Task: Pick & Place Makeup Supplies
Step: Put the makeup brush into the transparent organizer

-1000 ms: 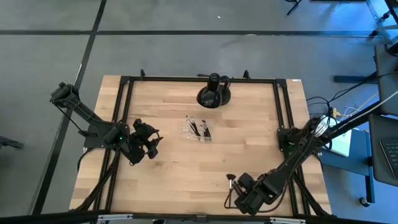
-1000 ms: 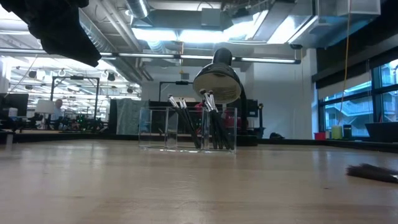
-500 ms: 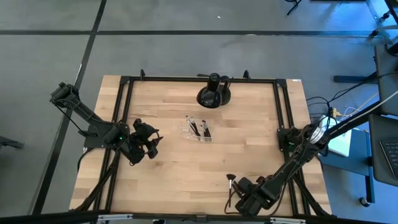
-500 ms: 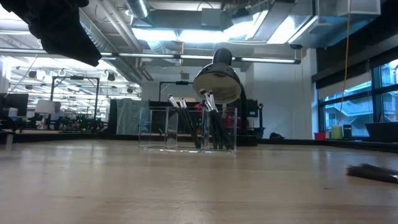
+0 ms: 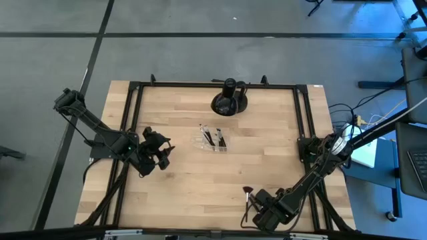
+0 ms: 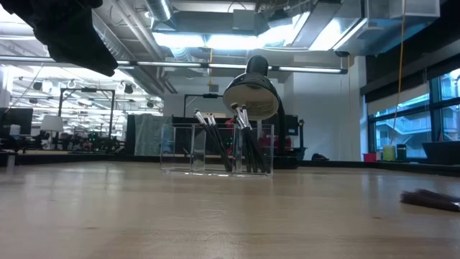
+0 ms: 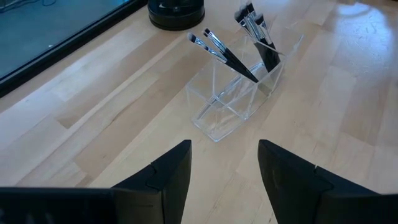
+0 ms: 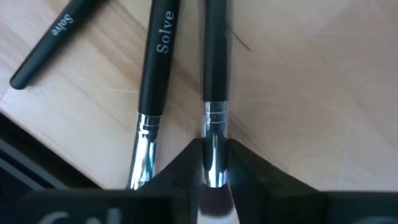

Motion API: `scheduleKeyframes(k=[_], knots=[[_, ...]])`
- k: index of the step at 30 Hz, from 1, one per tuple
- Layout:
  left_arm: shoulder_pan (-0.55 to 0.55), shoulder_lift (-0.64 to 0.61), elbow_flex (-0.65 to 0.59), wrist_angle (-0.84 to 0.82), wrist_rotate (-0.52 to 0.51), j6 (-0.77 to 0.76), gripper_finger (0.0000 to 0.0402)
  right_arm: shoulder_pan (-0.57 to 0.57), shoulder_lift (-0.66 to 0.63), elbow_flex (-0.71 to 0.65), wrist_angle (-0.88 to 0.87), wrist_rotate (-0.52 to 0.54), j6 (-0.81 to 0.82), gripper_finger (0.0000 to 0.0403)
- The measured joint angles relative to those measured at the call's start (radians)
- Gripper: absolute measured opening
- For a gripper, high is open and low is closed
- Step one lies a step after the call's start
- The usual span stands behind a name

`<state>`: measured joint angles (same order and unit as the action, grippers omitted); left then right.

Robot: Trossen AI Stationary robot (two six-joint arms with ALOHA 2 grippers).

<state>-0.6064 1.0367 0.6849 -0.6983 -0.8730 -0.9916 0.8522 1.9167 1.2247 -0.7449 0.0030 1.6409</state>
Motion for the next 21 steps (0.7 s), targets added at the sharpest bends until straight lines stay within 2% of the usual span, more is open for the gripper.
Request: scheduleKeyframes(k=[5,9,14,18,21], knots=[[0.000,0.000,0.000,0.000,-0.018,0.000,0.0180,-0.014,-0.010,-0.002,-0.004,0.034,0.021,0.0052],[0.000,0.000,0.000,0.000,-0.039,0.002,0.0180,-0.042,-0.035,-0.006,-0.048,0.115,0.024,0.0069],[0.000,0.000,0.000,0.001,-0.054,0.014,0.0180,-0.075,-0.086,-0.006,-0.082,0.125,0.011,0.0074],[0.000,0.004,0.000,0.053,-0.072,0.092,0.0180,-0.120,-0.146,-0.005,-0.069,0.147,-0.044,0.0059],[0.000,0.029,0.000,0.161,-0.075,0.219,0.0180,-0.165,-0.187,-0.005,-0.061,0.152,-0.112,0.0046]])
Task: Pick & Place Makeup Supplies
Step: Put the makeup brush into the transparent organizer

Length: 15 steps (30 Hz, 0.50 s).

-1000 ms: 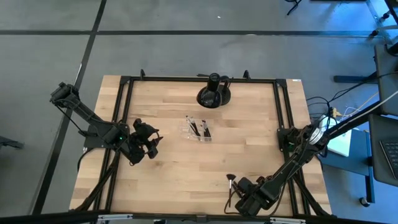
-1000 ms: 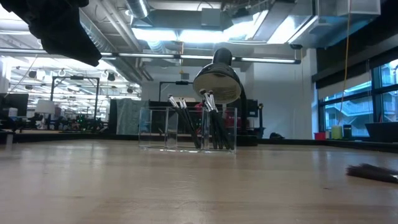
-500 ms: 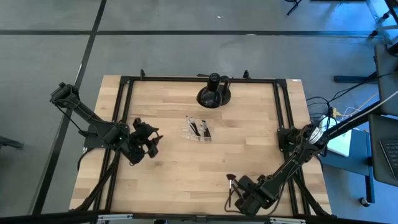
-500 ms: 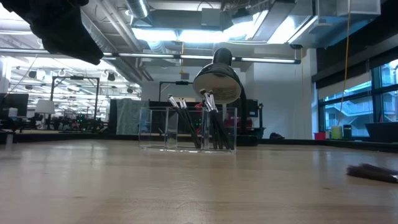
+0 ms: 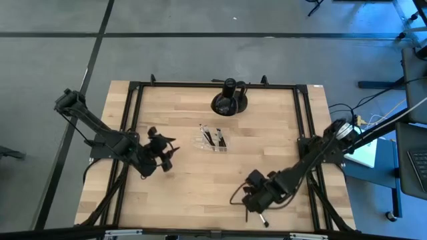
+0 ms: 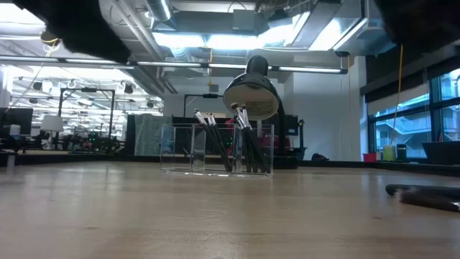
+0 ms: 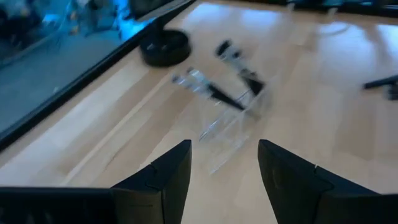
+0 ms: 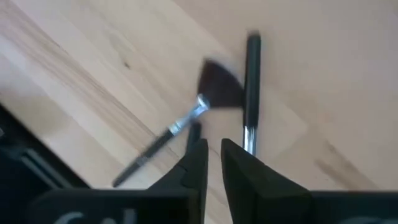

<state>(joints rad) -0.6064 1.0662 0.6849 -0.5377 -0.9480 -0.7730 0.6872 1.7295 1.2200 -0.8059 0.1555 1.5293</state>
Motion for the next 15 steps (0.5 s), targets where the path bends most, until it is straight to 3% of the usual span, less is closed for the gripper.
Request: scheduleKeyframes(k=[4,8,15], knots=[[0.000,0.074,0.000,0.218,0.004,0.233,0.0180,-0.046,-0.047,0.000,0.001,0.021,-0.069,0.0039],[0.012,0.178,0.000,0.500,0.038,0.511,0.0180,-0.054,-0.102,0.000,-0.012,0.114,-0.089,0.0044],[0.149,0.396,0.000,0.925,0.329,0.708,0.0180,0.054,-0.202,0.001,-0.121,0.385,-0.074,0.0058]])
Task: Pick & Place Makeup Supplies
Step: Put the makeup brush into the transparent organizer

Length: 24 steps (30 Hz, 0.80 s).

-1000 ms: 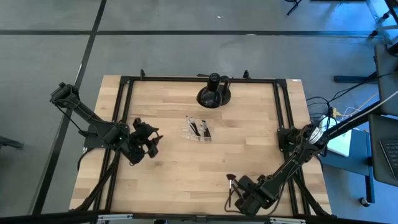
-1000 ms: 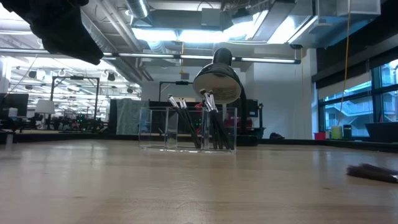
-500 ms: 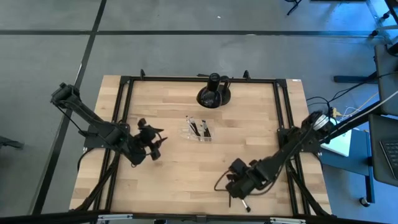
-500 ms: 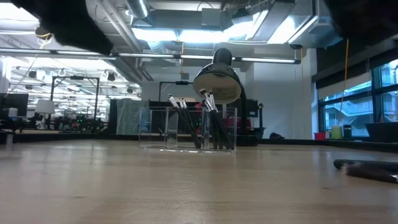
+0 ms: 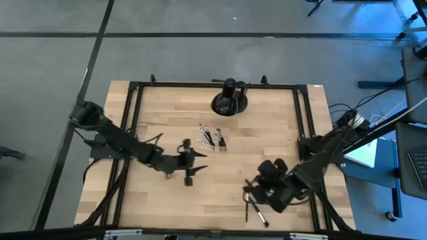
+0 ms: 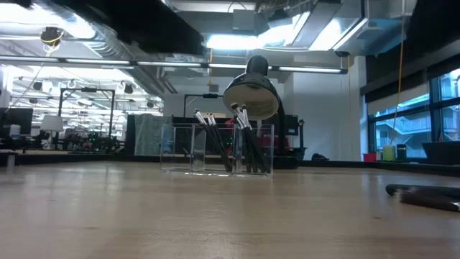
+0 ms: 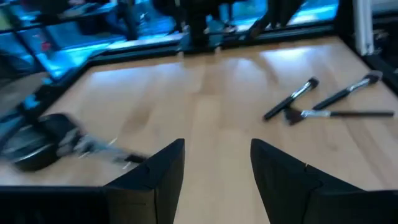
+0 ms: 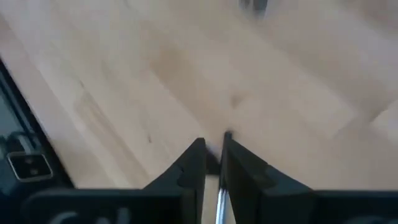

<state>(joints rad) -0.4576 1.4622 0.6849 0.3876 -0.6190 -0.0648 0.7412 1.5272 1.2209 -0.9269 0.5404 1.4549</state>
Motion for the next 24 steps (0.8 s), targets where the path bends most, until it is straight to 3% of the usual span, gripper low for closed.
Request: scheduleKeyframes(k=[5,13,17,21,24], knots=[[0.089,0.183,0.088,0.168,0.169,0.049,0.0180,0.058,-0.029,0.000,-0.032,0.287,-0.112,0.0060],[0.174,0.469,0.450,0.100,0.335,0.150,0.0180,0.056,-0.037,0.000,0.035,0.710,-0.393,0.0060],[0.202,0.567,0.616,-0.010,0.389,0.169,0.0180,0.020,-0.060,0.002,-0.103,0.775,-0.419,0.0059],[0.222,0.627,0.712,-0.104,0.418,0.217,0.0180,-0.053,-0.096,-0.031,-0.372,0.773,-0.218,0.0050],[0.235,0.646,0.722,-0.110,0.427,0.259,0.0180,-0.102,-0.161,-0.119,-0.409,0.752,-0.155,0.0040]])
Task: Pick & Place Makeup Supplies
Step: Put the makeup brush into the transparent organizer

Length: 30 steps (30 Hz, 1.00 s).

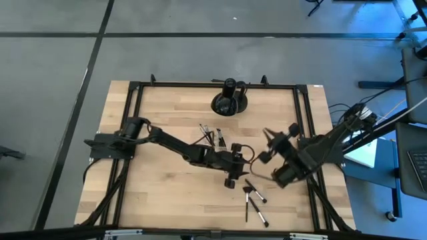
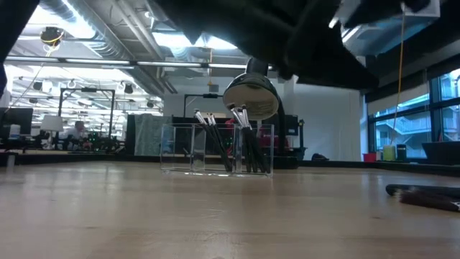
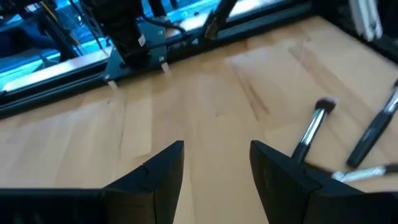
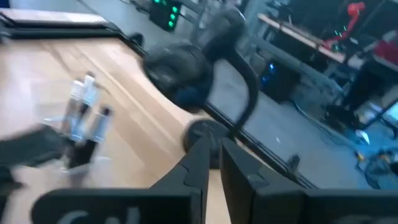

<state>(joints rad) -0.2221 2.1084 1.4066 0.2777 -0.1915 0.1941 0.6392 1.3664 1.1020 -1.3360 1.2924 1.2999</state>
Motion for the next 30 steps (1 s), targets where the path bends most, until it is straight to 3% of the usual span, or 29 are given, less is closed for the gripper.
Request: scheduleKeyframes(k=[4,11,13,16,20,23,30], knots=[[0.031,0.022,0.000,0.005,0.057,0.055,0.0180,-0.037,-0.153,-0.179,0.100,-0.019,0.009,0.0024],[0.108,0.081,0.018,0.099,0.304,-0.022,0.0180,-0.005,-0.461,-0.483,0.456,-0.114,-0.106,0.0006],[0.131,0.112,0.077,0.054,0.387,-0.063,0.0180,-0.012,-0.533,-0.528,0.502,-0.206,-0.172,0.0008],[0.155,0.185,0.247,-0.099,0.472,-0.074,0.0180,-0.030,-0.620,-0.578,0.553,-0.244,-0.184,0.0009],[0.146,0.310,0.502,-0.377,0.488,0.017,0.0180,-0.033,-0.687,-0.616,0.579,-0.245,-0.182,0.0009],[0.123,0.369,0.623,-0.506,0.529,0.069,0.0180,-0.033,-0.704,-0.639,0.583,-0.257,-0.175,0.0009],[0.044,0.387,0.679,-0.501,0.509,0.163,0.0180,-0.035,-0.705,-0.702,0.572,-0.222,-0.120,0.0009]])
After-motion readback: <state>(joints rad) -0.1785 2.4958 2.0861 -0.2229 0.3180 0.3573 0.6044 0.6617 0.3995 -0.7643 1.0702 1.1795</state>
